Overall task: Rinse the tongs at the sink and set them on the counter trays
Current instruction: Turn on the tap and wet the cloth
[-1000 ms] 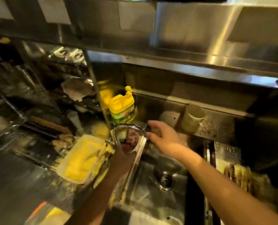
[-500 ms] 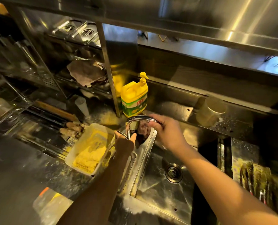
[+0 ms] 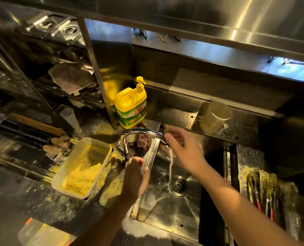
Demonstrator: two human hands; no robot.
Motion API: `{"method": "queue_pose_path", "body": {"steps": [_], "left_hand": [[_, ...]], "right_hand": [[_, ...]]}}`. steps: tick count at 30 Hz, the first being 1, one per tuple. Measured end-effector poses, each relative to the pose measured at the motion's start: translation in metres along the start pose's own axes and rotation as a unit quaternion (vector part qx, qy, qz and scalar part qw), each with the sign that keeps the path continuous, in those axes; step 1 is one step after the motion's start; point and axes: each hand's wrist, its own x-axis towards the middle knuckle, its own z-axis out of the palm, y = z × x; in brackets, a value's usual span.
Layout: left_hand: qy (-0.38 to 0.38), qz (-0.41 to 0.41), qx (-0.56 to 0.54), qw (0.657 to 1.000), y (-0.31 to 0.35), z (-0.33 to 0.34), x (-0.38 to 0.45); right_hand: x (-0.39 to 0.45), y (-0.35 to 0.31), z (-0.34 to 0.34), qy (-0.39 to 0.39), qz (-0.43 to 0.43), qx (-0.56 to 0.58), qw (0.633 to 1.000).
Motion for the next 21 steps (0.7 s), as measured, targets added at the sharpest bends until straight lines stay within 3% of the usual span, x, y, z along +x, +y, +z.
{"method": "queue_pose_path", "body": {"steps": [2,7,10,15,17,19,21], "left_hand": [[-0.082,-0.005,0.023,0.996,0.010,0.021,0.015],[-0.160,-0.042,0.227,0.960,0.013,0.051,0.108],[-0.219,-0.107,0.222,0.944,0.003,0.063,0.137],[-0.253,-0.127,0.273,0.919,-0.007,0.076,0.134],[-0.252,-0.114,0.191,0.942,-0.008,0.074,0.117],[-0.196,-0.168,0.009,0.966,-0.008,0.072,0.090],[-0.161,-0.287,-0.189,0.925,-0.002,0.072,0.063]], "right_hand": [[-0.009,0.012,-0.009,0.017,0.032,0.015,0.999],[-0.035,0.041,-0.026,-0.002,0.108,0.008,0.994],[-0.049,0.059,-0.035,-0.009,0.137,-0.005,0.991],[-0.061,0.078,-0.044,-0.003,0.168,0.005,0.986],[-0.065,0.082,-0.042,-0.005,0.177,0.019,0.984],[-0.070,0.085,-0.038,-0.011,0.187,0.035,0.982],[-0.072,0.089,-0.035,-0.016,0.200,0.054,0.978]]}}
